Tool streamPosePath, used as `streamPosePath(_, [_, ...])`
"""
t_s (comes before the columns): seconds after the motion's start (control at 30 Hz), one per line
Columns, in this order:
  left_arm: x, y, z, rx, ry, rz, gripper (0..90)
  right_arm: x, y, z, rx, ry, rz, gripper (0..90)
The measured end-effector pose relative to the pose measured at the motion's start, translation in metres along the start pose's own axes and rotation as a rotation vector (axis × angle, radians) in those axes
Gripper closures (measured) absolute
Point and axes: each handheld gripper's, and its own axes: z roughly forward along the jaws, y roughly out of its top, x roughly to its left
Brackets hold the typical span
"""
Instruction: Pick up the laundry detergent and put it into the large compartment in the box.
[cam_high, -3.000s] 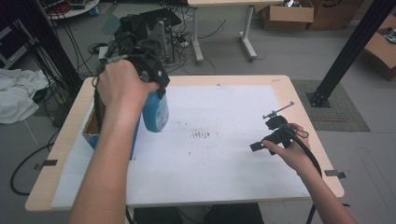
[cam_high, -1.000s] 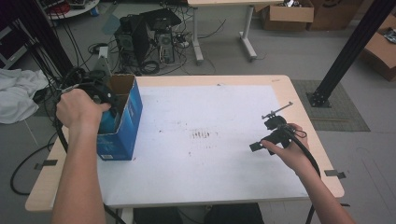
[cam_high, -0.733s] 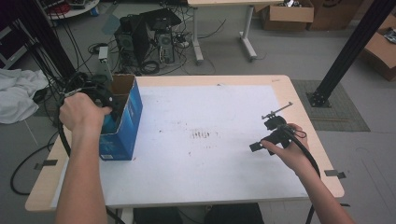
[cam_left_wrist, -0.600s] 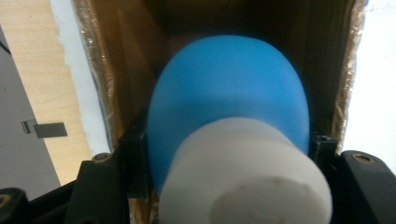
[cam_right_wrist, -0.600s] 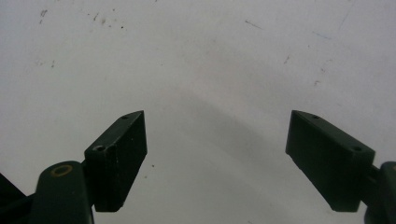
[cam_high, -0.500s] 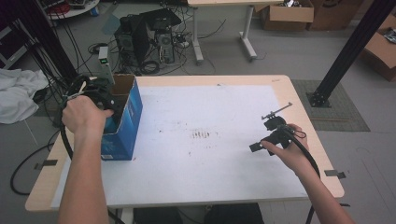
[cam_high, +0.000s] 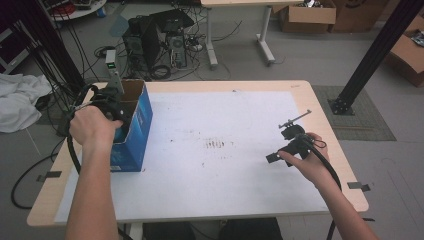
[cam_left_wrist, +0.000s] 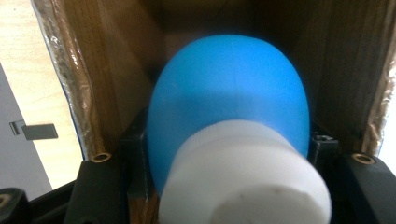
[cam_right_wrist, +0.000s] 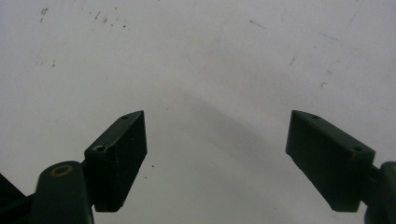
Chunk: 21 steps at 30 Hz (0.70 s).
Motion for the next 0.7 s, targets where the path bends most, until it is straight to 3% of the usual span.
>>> streamPosePath(0.7, [-0.0028, -0.0005, 0.0002, -0.007, -0.003, -0.007, 37.4, 0.0016, 0.0004, 0.0005, 0.002, 0.002, 0.001, 20.6])
